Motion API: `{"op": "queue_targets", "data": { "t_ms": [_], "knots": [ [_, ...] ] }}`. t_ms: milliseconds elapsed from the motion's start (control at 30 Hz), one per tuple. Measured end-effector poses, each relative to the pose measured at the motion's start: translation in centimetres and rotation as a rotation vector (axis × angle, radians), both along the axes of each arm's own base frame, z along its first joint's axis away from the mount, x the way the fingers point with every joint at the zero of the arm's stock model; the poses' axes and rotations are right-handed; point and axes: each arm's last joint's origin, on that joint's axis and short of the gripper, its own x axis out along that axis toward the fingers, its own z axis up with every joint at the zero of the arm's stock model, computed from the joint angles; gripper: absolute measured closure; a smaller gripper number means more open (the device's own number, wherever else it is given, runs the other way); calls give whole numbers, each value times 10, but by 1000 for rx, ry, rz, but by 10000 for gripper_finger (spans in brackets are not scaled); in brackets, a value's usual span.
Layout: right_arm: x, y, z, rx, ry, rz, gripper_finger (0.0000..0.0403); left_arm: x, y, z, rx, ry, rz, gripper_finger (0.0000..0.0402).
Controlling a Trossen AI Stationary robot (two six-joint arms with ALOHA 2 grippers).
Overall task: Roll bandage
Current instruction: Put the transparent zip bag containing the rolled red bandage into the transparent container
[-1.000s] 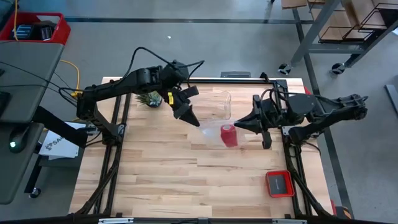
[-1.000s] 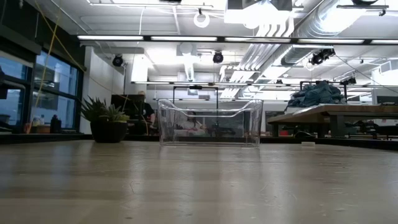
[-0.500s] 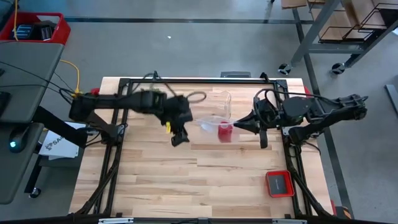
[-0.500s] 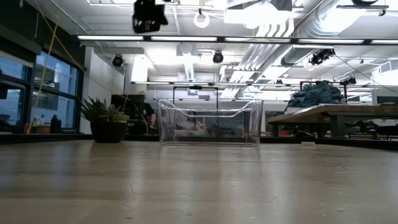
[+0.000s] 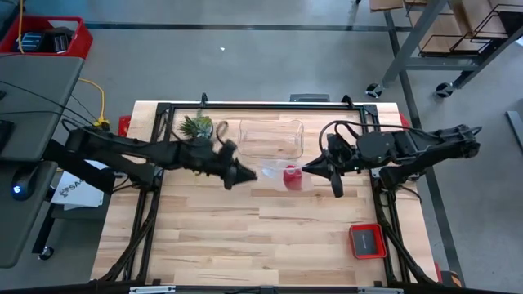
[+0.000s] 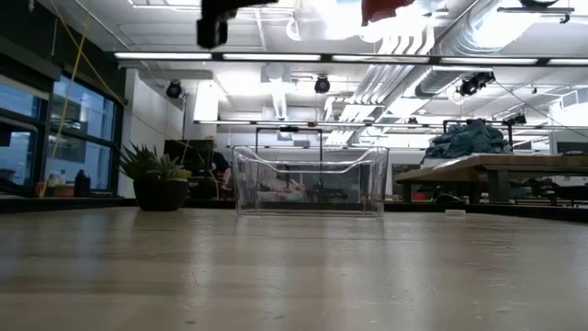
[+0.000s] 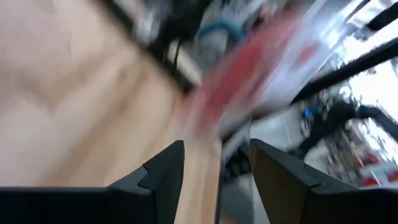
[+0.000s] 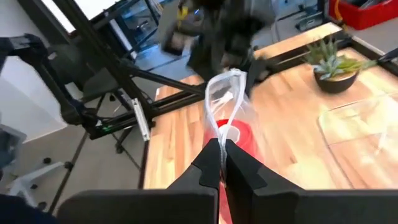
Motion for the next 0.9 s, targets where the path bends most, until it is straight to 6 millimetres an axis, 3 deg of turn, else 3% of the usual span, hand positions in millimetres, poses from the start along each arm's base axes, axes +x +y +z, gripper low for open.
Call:
{"op": "queue_targets", "data": {
  "t_ms": [233,400,633,900],
  "knots": [
    [6,-9,0,43,-4,-2,403,-18,24,50,273,-103,71,224],
    [9,-13,7,69,-83,12,403,-24,28,58,472,-11,13,224],
    [10,-16,11,79,-123,10,403,-25,29,71,702,-53,-38,224],
    [11,-17,14,109,-156,0,403,-31,21,86,712,-100,-168,224]
  ]
}}
